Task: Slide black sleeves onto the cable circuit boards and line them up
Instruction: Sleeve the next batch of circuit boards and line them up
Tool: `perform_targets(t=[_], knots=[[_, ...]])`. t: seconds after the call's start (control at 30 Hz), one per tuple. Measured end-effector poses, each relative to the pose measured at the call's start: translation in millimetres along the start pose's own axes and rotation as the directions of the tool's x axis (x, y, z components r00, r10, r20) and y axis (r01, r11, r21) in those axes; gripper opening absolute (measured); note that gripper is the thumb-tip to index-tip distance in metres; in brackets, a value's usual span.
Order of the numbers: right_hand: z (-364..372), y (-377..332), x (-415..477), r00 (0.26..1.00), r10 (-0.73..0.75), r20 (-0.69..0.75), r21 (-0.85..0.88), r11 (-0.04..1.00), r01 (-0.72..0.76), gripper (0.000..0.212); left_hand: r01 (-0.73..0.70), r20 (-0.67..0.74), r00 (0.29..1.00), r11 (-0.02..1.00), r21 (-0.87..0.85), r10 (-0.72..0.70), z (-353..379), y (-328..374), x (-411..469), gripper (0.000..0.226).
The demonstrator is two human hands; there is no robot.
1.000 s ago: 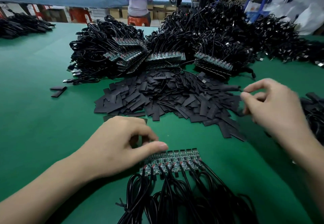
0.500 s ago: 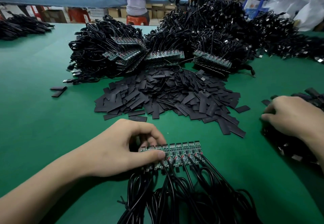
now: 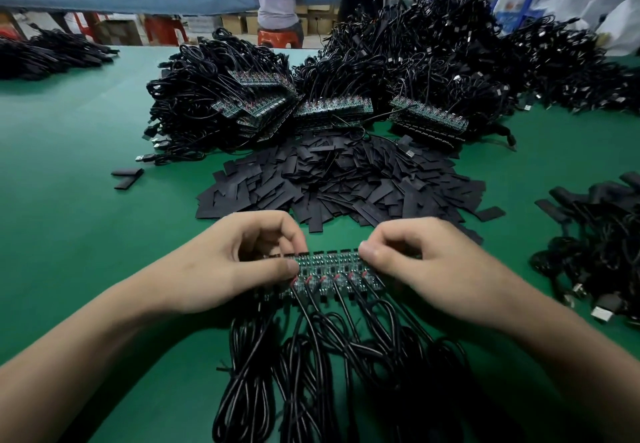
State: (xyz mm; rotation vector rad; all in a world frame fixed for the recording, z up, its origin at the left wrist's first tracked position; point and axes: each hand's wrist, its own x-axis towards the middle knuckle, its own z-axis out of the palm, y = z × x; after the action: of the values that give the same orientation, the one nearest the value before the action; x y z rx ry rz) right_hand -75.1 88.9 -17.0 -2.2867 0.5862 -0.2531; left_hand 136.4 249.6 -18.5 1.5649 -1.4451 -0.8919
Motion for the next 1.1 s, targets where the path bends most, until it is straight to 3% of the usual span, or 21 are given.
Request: perform_targets(t=[0.1,0.17,0.27,0.33,0.47,0.63,0.73,0.93,1.1], knots=[[10,7,0,1.000,0.027,0.016,0.129,0.991,-0.029,0.021,-0.010,-0.032,0.999,0.994,0.109,0.013,-1,-2,-1,0.005],[17,8,2,0.999,0.038,-0.004,0.201,0.979,-0.037,0.020,-0.053,-0.053,0.996,0.957,0.284,0.071,1,-4,0,0.002],[27,7,3,0.999,0.037,0.000,0.366,0.930,-0.035,0.017,-0.131,-0.038,0.983,0.823,0.553,0.181,8,-2,0,0.027],[31,6,3,1.000,0.022,-0.006,0.424,0.906,-0.018,0.015,-0.158,-0.020,0.978,0.806,0.571,0.207,10,1,2,0.036],[34,3,1,0.999,0.019,-0.030,0.475,0.880,-0.003,0.018,-0.095,-0.100,0.985,0.929,0.357,0.139,14,0,5,0.030],[36,-7,-4,0.994,-0.049,-0.098,0.198,0.978,0.068,0.037,-0.037,-0.108,0.992,0.976,0.215,0.061,19,-1,8,0.028],[35,-12,-5,0.994,-0.073,-0.086,0.144,0.986,0.085,0.040,-0.035,-0.051,0.998,0.987,0.154,0.044,19,-2,6,0.029],[35,-13,-5,0.998,-0.053,0.029,0.341,0.939,0.040,0.038,-0.029,0.001,1.000,0.999,-0.018,0.029,19,-5,8,0.024],[37,-12,-3,0.989,-0.103,0.109,0.577,0.816,0.021,0.033,-0.014,0.003,1.000,0.989,-0.144,0.015,18,-5,8,0.025]])
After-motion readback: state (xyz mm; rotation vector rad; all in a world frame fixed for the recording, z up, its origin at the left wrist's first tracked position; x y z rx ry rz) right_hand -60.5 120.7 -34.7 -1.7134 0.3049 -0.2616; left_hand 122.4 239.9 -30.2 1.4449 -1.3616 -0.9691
